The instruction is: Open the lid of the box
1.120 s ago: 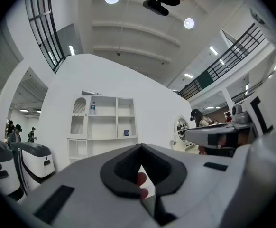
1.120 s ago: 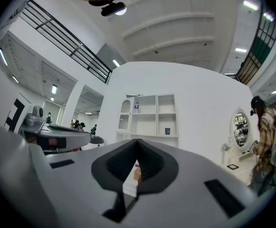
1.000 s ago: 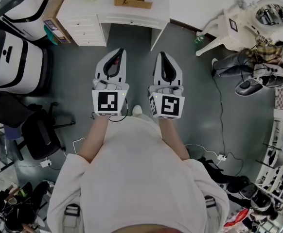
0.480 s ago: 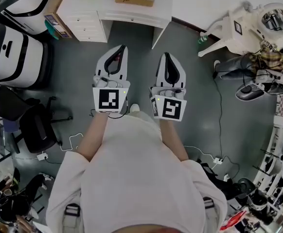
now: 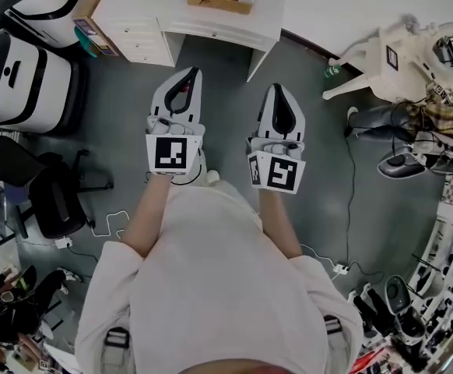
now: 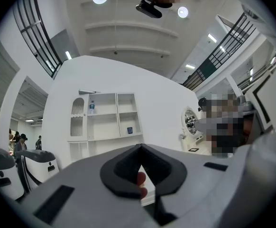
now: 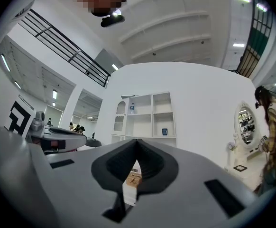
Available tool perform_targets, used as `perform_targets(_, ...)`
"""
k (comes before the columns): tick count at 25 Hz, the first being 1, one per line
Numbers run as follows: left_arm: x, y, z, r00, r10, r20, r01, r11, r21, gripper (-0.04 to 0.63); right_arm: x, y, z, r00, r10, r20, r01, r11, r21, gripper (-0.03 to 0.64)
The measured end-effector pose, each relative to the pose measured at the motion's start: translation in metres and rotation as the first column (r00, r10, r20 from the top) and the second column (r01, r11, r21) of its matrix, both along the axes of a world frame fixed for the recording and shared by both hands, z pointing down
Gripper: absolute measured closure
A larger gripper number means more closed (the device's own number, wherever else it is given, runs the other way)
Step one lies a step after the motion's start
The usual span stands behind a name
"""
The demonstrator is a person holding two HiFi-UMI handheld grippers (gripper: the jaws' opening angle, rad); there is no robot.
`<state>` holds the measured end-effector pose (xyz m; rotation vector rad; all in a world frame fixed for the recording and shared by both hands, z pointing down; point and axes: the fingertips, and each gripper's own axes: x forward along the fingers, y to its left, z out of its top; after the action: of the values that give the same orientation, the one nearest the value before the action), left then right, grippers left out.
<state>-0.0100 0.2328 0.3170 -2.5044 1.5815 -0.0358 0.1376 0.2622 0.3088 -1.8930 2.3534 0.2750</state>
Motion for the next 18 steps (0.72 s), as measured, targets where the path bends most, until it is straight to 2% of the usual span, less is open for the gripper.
perform_targets(9, -0.013, -0.117, 0.025, 1.0, -0.021, -0.021, 0.02, 0.999, -0.041, 0.598, 0.001, -0.13, 0.019, 1.0, 0.003, -0.02, -0.003, 0.999, -0.035, 0.618)
perform_targets(13, -0.016, -0.192, 0.025, 1.0, -0.005, 0.003, 0.005, 0.999, -0.037, 0.598, -0.004, -0.196, 0.009, 0.999, 0.017, -0.038, -0.018, 1.0, -0.011, 0.618)
perform_targets(18, -0.012, -0.267, 0.021, 0.999, 0.027, -0.035, -0.027, 0.999, -0.023, 0.598, -0.001, -0.259, 0.01, 0.998, 0.05, -0.034, -0.05, 0.999, -0.013, 0.618)
